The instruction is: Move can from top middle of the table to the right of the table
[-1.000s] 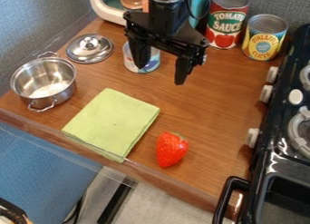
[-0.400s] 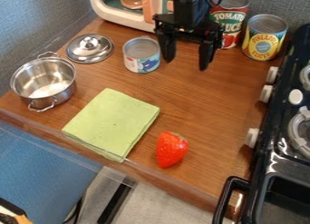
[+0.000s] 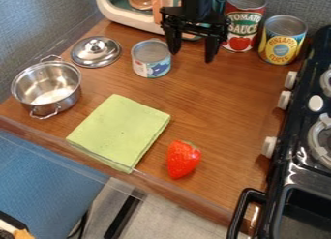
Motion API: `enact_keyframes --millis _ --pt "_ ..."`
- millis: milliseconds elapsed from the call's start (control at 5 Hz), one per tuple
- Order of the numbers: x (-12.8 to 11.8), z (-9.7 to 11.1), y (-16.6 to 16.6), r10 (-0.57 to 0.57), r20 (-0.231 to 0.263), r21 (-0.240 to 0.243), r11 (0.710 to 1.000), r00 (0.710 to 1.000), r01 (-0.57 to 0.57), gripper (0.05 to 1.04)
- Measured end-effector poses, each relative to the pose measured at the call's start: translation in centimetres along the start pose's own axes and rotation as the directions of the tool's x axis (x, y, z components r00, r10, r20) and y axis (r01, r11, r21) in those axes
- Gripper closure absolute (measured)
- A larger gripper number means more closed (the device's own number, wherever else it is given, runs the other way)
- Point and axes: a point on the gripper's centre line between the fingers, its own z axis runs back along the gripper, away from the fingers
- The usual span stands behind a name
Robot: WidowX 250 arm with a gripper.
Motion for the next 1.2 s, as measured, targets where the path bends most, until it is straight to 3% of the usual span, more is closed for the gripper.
enact_keyframes --millis 400,600,800,1000,1200 --pt "1.5 -0.8 2.8 0.087 0.002 0.036 0.996 0.996 -0.087 0.084" --pt "1.4 -2.2 2.9 0.1 -0.038 0.041 0.994 0.994 -0.099 0.088" --pt "1.3 -2.5 2.9 0.105 -0.046 0.044 0.994 0.993 -0.103 0.1" --pt "1.2 -2.5 2.9 0.102 -0.05 0.052 0.994 0.993 -0.1 0.173" --pt "1.0 -2.6 3.0 0.102 -0.058 0.065 0.993 0.993 -0.098 0.476"
